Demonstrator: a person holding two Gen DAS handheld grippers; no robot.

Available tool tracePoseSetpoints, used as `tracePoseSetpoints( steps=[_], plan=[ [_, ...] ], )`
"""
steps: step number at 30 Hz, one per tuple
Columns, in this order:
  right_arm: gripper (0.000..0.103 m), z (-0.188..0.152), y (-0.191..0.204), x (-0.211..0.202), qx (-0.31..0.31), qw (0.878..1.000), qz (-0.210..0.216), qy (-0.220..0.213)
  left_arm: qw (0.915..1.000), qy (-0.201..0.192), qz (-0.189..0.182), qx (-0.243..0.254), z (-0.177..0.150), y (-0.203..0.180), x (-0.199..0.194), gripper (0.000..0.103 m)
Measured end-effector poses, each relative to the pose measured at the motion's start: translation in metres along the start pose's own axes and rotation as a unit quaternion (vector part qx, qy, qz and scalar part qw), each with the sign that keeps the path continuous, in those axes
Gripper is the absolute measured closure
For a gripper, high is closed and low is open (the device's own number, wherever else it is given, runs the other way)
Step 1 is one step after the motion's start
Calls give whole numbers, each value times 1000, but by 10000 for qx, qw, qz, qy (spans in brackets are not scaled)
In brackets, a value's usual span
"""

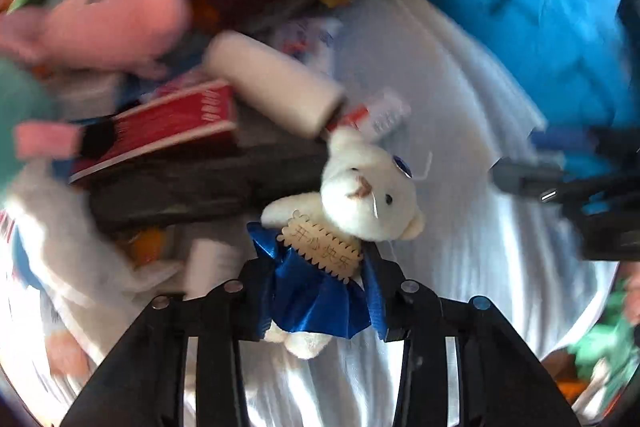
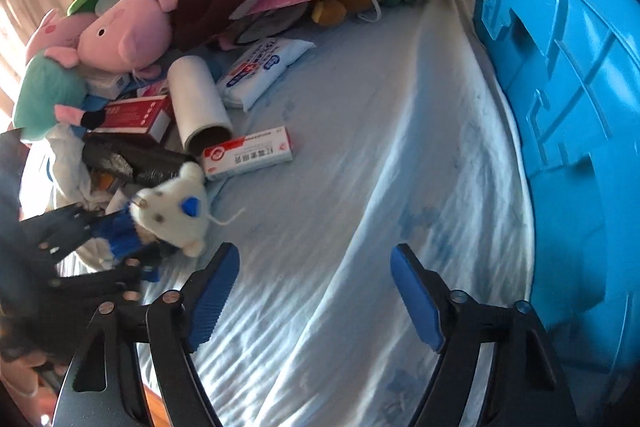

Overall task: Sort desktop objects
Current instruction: 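Grasp the white plush bear in blue with left tool while right tool grasps the red-white ointment box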

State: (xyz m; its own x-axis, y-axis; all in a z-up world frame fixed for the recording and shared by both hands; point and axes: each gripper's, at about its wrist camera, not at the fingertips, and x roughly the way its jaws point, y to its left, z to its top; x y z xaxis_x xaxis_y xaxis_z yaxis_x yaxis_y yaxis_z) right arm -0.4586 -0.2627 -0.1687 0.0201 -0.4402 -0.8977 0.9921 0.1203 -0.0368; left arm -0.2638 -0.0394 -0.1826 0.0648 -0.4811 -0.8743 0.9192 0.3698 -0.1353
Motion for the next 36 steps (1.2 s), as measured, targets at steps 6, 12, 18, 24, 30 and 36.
tracePoseSetpoints(
  steps=[6,12,18,24,30,36],
  plan=[
    [36,35,19,15,-330,9990,122,-264,9894,-519,925,-994,-5,50,-55,66],
    [51,86,25,57,-239,9993,-10,-275,9848,-166,1014,-1403,-25,63,-41,66],
    [51,54,18,59,-295,9982,200,473,9842,69,637,-1649,-48,46,-30,66],
    [41,12,38,40,-1124,9917,116,606,9827,34,698,-1714,-55,39,-26,66],
    [15,55,50,50,-1349,9903,189,-258,9767,-184,820,-1975,-48,48,-27,66],
    [57,65,28,79,-587,9898,1238,403,9760,-198,984,-1932,-48,46,-24,65]
  ],
)
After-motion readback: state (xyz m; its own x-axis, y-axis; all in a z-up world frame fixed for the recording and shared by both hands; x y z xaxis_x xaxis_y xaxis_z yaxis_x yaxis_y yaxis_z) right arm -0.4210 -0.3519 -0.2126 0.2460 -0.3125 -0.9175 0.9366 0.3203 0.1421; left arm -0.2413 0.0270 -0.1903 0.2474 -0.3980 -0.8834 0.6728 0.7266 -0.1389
